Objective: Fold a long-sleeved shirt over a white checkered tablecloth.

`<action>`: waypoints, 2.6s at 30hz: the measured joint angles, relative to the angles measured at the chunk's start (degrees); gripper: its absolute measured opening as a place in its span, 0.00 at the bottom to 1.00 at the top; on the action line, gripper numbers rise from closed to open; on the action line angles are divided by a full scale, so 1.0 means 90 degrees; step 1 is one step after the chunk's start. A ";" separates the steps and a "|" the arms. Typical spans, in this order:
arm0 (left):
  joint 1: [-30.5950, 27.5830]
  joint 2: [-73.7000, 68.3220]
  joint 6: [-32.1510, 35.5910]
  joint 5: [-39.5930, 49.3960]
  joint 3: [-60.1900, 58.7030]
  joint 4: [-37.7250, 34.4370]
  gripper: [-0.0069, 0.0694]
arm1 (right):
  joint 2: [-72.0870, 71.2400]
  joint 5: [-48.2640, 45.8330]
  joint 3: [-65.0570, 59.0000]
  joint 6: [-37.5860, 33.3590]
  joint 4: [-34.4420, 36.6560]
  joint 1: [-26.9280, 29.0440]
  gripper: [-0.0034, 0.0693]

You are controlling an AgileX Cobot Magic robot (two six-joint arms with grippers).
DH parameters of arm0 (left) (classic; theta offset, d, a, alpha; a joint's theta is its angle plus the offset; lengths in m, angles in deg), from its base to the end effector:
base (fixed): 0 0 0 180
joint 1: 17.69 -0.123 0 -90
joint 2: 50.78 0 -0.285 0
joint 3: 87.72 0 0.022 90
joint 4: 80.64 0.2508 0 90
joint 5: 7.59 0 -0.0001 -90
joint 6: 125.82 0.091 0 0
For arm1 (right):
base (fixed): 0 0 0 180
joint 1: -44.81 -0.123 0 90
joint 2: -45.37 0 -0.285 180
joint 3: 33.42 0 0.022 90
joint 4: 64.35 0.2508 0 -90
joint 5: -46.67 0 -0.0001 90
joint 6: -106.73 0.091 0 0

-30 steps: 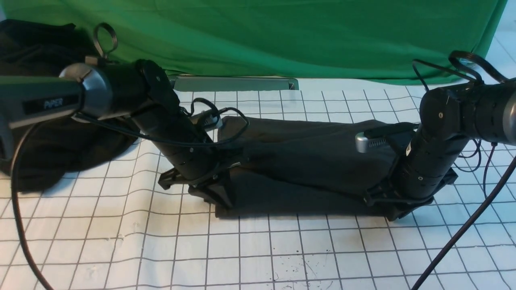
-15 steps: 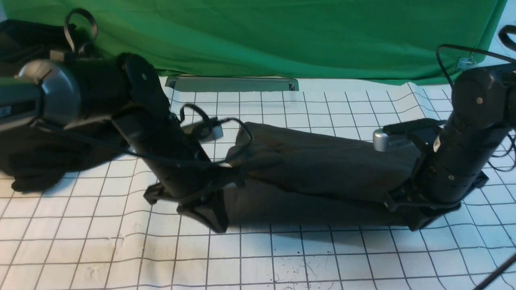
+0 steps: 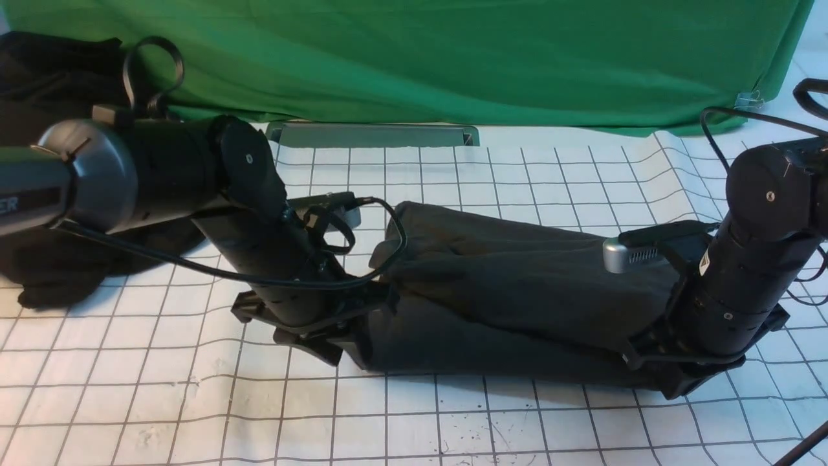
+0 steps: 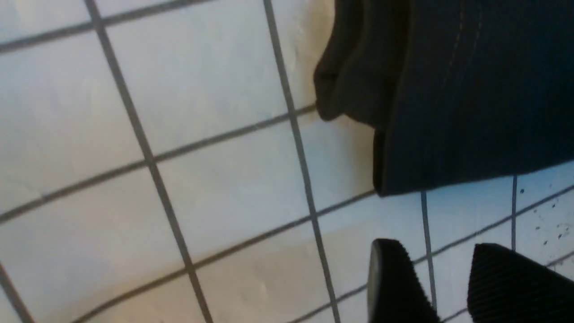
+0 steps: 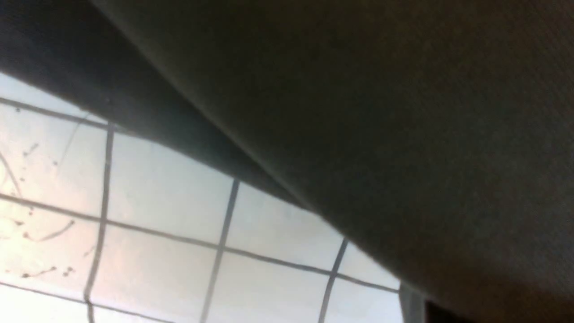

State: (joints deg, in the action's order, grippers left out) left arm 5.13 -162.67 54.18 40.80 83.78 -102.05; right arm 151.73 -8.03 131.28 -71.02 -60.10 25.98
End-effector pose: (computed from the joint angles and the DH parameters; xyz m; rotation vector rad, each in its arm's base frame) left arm 0.3164 -0.1601 0.1943 0.2609 2.9590 -0.5021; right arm 0.2927 0.1056 0.1929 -0.3826 3.0647 0.1119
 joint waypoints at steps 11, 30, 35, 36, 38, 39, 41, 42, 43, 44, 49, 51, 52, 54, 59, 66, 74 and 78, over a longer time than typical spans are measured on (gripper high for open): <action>0.0000 -0.0689 0.0926 -0.0871 0.0000 -0.0842 0.58 | 0.0000 0.0050 -0.0001 0.0138 0.0000 0.0000 0.12; 0.0393 0.0100 0.1006 0.0589 -0.0875 -0.1128 0.11 | -0.0214 -0.0361 -0.0196 0.0175 0.0100 -0.0028 0.12; 0.0447 0.0106 0.0965 0.0280 -0.0973 -0.0998 0.11 | -0.0208 -0.0096 -0.0533 0.0175 0.0141 -0.0059 0.12; 0.0447 0.0106 0.0951 0.0192 -0.0973 -0.0969 0.11 | -0.0196 -0.0054 -0.0575 0.0177 0.0141 -0.0059 0.12; 0.0447 0.0106 0.0918 0.0140 -0.0973 -0.0942 0.11 | -0.0196 -0.0018 -0.0606 0.0182 0.0142 -0.0059 0.12; 0.0447 0.0106 0.0903 0.0119 -0.0973 -0.0911 0.11 | -0.0196 -0.0004 -0.0621 0.0190 0.0148 -0.0059 0.14; 0.0447 0.0106 0.0889 0.0093 -0.0973 -0.0894 0.11 | -0.0196 -0.0019 -0.0621 0.0237 0.0155 -0.0059 0.15; 0.0447 0.0106 0.0882 0.0076 -0.0973 -0.0878 0.11 | -0.0196 -0.0039 -0.0621 0.0251 0.0169 -0.0059 0.16; 0.0447 0.0106 0.0882 0.0046 -0.0973 -0.0864 0.11 | -0.0196 -0.0132 -0.0621 0.0291 0.0199 -0.0059 0.18; 0.0447 0.0106 0.0879 0.0034 -0.0973 -0.0845 0.11 | -0.0196 -0.0204 -0.0623 0.0297 0.0198 -0.0059 0.20; 0.0447 0.0112 0.0742 0.0028 -0.0973 -0.0820 0.15 | -0.0196 -0.0340 -0.0628 0.0304 0.0198 -0.0059 0.36; 0.0447 0.0168 0.0458 0.0013 -0.0900 -0.0627 0.19 | -0.0196 -0.0438 -0.0622 0.0294 0.0198 -0.0059 0.48; 0.0447 0.0177 0.0433 0.0013 -0.0900 -0.0595 0.20 | -0.0196 -0.0458 -0.0615 0.0274 0.0198 -0.0059 0.49; 0.0447 0.0324 0.0116 0.0108 -0.0668 -0.0119 0.28 | -0.0208 -0.0832 -0.0494 0.0066 0.0198 -0.0059 0.60; 0.0447 0.0759 -0.0304 0.0556 -0.0169 0.0542 0.50 | -0.0659 -0.1472 -0.0012 -0.0375 0.0220 -0.0059 0.67; 0.0447 0.1355 -0.0334 0.0693 -0.0009 0.0668 0.67 | -0.2436 -0.1562 0.0072 -0.0476 0.0241 -0.0059 0.67; 0.0447 0.1916 -0.0340 0.0693 -0.0004 0.0683 0.69 | -0.5399 -0.1596 0.0072 -0.0534 0.0241 -0.0059 0.27; 0.0447 0.2061 -0.0346 0.0629 -0.0004 0.0677 0.66 | -0.6976 -0.1609 0.0072 -0.0534 0.0241 -0.0059 0.07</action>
State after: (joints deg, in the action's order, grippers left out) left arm 9.15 -144.12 51.07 46.46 83.74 -95.96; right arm 88.95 -22.51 131.93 -75.83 -57.93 25.45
